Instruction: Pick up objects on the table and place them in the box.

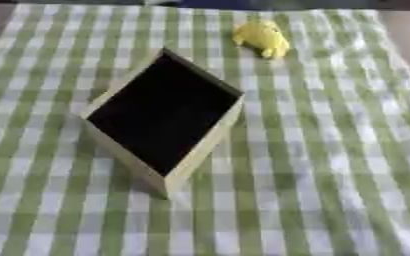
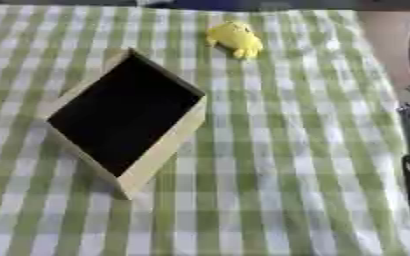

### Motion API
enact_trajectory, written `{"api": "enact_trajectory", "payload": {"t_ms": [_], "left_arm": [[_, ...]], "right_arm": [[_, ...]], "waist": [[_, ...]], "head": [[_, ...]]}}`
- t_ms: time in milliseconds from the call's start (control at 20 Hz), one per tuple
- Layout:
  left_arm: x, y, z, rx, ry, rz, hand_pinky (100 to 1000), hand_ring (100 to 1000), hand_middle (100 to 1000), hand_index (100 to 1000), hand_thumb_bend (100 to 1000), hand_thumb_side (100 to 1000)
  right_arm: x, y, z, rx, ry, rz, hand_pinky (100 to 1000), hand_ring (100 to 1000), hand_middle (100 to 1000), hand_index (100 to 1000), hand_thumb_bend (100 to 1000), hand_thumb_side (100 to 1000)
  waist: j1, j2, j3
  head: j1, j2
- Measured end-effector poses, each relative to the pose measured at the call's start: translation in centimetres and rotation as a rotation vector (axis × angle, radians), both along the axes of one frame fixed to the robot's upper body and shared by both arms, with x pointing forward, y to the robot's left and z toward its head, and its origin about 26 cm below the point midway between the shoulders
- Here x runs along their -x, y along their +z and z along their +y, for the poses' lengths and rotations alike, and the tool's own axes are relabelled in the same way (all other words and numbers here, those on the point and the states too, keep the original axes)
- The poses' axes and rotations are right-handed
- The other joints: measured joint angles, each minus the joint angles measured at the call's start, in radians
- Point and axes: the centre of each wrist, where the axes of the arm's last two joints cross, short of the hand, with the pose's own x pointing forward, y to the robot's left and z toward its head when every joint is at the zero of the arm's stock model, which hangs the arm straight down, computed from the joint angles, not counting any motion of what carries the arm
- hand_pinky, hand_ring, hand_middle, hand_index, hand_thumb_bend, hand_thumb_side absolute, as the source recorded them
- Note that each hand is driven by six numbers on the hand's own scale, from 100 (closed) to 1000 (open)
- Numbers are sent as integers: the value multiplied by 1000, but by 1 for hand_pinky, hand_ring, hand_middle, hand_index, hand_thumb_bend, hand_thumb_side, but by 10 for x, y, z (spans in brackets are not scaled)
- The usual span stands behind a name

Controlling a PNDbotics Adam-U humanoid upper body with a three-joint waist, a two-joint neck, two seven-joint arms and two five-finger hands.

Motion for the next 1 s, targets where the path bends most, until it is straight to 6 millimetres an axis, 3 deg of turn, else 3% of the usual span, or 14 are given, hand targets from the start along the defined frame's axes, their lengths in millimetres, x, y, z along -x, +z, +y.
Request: {"api": "enact_trajectory", "payload": {"t_ms": [600, 800, 1000], "left_arm": [[0, 0, 1, 2, 4, -1, 603, 701, 750, 835, 442, 533], [1, -1, 2, 1, 6, 2, 602, 701, 750, 835, 437, 534], [1, -2, 2, -1, 8, 9, 602, 700, 750, 835, 436, 534]], "right_arm": [[0, 2, -2, 16, -17, 7, 763, 785, 718, 865, 100, 1000], [3, 25, -4, 109, -104, 4, 772, 794, 729, 867, 100, 1000], [0, 61, -4, 302, -237, -5, 787, 808, 747, 869, 100, 1000]], "waist": [[-1, -1, 1], [-8, -7, 5], [-15, -9, 6]], "head": [[1, -1], [1, -1], [2, 1]]}}
